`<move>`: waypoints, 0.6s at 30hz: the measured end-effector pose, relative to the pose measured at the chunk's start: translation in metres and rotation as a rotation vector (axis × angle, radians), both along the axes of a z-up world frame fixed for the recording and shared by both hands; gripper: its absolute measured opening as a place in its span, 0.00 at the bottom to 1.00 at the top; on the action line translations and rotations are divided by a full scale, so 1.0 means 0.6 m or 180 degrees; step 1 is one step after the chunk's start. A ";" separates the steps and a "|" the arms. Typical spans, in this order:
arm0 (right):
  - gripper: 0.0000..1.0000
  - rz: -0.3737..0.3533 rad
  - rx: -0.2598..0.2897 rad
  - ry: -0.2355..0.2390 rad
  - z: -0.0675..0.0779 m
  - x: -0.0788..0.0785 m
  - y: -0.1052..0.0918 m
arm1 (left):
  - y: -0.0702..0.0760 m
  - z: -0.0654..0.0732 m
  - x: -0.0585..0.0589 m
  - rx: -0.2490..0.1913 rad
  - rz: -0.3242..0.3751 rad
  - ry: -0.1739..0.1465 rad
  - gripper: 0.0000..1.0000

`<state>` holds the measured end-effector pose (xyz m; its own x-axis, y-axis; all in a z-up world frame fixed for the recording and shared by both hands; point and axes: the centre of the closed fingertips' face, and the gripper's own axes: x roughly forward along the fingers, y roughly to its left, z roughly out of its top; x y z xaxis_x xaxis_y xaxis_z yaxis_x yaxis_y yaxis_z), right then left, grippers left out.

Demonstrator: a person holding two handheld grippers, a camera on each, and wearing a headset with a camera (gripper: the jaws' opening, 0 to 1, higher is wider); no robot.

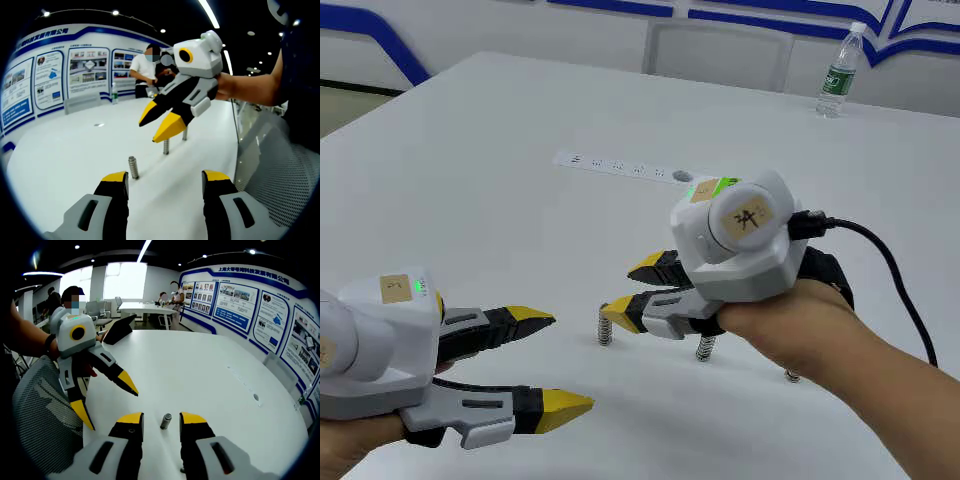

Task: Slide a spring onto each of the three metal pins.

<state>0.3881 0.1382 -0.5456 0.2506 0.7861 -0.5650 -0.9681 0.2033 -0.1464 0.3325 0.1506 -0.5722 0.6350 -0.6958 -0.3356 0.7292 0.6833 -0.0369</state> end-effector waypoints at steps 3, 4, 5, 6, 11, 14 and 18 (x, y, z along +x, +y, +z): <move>0.30 -0.0016 0.0042 -0.0020 0.009 -0.006 -0.013 | -0.002 0.005 -0.001 -0.0002 -0.0015 -0.0019 0.61; 0.31 -0.0022 0.0062 -0.0017 0.012 -0.008 -0.017 | -0.002 0.007 0.000 -0.0004 -0.0017 -0.0023 0.61; 0.31 -0.0022 0.0098 0.0002 0.017 -0.012 -0.022 | -0.003 0.009 0.000 -0.0008 -0.0020 -0.0026 0.62; 0.31 -0.0025 0.0133 0.0019 0.020 -0.015 -0.025 | -0.003 0.010 0.000 -0.0007 -0.0022 -0.0032 0.62; 0.33 -0.0041 0.0155 -0.0046 0.030 -0.024 -0.050 | -0.008 0.019 0.001 -0.0009 -0.0057 -0.0065 0.63; 0.34 -0.0065 0.0182 -0.0055 0.035 -0.027 -0.063 | -0.012 0.024 0.000 -0.0007 -0.0081 -0.0082 0.63; 0.35 -0.0103 0.0231 -0.0071 0.042 -0.029 -0.081 | -0.015 0.027 0.000 -0.0001 -0.0113 -0.0097 0.65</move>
<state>0.3705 0.0895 -0.5205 0.2885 0.8160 -0.5008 -0.9575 0.2454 -0.1517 0.3324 0.1414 -0.5562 0.6198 -0.7182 -0.3163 0.7539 0.6569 -0.0144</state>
